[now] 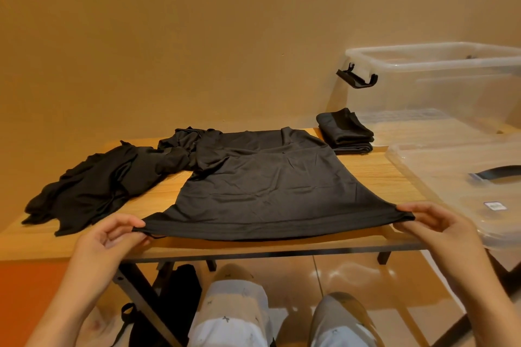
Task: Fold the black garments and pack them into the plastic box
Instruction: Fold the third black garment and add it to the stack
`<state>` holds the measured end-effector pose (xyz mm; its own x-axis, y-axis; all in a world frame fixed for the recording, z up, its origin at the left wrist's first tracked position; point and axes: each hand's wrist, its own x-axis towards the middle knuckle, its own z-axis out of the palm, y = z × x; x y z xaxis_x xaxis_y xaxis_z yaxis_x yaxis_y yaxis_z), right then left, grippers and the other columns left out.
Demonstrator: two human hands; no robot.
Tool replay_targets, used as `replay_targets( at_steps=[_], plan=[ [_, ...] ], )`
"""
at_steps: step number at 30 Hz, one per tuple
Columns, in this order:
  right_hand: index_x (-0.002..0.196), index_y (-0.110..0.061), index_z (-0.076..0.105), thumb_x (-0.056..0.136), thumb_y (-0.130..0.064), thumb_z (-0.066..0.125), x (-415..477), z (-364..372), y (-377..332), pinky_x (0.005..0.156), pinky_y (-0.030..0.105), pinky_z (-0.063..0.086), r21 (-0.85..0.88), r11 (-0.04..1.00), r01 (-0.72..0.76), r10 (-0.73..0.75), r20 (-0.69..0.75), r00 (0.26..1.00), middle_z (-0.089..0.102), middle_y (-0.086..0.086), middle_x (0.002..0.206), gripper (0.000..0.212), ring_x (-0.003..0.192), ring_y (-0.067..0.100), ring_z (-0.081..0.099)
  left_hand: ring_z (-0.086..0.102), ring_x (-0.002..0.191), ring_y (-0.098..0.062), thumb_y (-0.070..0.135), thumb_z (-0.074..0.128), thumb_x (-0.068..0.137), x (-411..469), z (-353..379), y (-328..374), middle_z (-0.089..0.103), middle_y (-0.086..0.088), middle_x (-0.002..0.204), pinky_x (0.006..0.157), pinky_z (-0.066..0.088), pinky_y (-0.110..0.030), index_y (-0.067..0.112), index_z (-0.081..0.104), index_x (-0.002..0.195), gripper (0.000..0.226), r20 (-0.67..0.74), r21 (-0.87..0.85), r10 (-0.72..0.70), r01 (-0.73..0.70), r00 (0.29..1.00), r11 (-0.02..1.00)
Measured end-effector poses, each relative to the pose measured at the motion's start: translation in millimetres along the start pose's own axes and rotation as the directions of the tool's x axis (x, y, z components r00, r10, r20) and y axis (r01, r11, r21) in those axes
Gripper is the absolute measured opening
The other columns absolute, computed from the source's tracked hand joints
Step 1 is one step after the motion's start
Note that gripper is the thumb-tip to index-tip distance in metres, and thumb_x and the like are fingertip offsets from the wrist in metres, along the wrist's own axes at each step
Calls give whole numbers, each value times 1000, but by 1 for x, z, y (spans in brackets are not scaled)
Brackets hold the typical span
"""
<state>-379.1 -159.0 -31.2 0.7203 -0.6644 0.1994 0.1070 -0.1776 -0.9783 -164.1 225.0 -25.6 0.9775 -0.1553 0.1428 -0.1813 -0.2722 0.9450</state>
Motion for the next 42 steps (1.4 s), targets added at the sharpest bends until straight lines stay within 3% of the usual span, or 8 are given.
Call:
replay_targets(
  at_steps=[5,9,14,20,26,34,39,42],
  plan=[
    [80,-38,71,73,-45,74,3,-3,-7,68,29,55,-147,984,102,-115,-85,990,69,-4,93,11,96,16,65,60,96,4,-5,61,88,4,-6,15,64,7,108,89,41,-26,12,66,84,18,-10,99,134,-132,991,986],
    [77,-30,67,78,-39,70,7,-13,-18,85,12,50,-97,974,205,-207,-16,978,67,-14,112,9,109,3,59,58,110,7,-6,50,93,-1,-13,25,70,11,113,97,38,-30,8,55,86,17,65,9,189,-190,980,982],
    [76,-18,61,88,7,52,4,-26,-18,74,19,51,-27,967,254,-251,75,965,64,-4,76,29,79,15,64,62,106,-20,-1,50,94,-13,-25,27,63,-20,103,96,40,-36,24,55,76,31,109,-58,175,-170,978,984],
    [72,-13,57,85,10,50,-3,-26,-14,60,18,43,32,961,273,-275,93,957,51,3,64,28,62,16,51,47,66,-11,23,60,79,-32,-35,30,43,-12,76,74,30,-29,19,52,74,10,216,-145,193,-164,957,976],
    [68,-11,52,77,0,49,-14,-29,-19,50,17,39,120,971,207,-222,129,966,45,9,64,14,59,21,45,45,54,-10,60,88,42,-42,-51,27,45,0,63,50,36,-13,17,54,70,62,291,-208,177,-119,940,971],
    [62,-10,50,73,1,45,-26,-28,-22,39,13,39,239,969,63,-108,179,978,48,9,58,17,46,17,51,37,53,-20,60,92,34,-50,-56,22,40,-8,62,48,19,-33,15,55,74,71,263,-268,121,-48,957,962],
    [68,-13,50,78,-2,44,-22,-27,-17,43,15,37,225,971,79,-121,177,977,43,14,64,15,53,20,46,42,47,-13,29,73,70,-51,-50,24,41,-5,60,47,37,-15,19,55,68,20,288,-294,132,-44,948,955],
    [72,-11,49,83,-5,45,-20,-26,-17,49,18,40,204,971,125,-167,203,965,40,13,63,13,56,21,44,53,59,-17,65,85,51,-50,-49,22,49,-7,65,58,49,-23,18,52,79,64,306,-219,155,-88,939,972]
  ],
)
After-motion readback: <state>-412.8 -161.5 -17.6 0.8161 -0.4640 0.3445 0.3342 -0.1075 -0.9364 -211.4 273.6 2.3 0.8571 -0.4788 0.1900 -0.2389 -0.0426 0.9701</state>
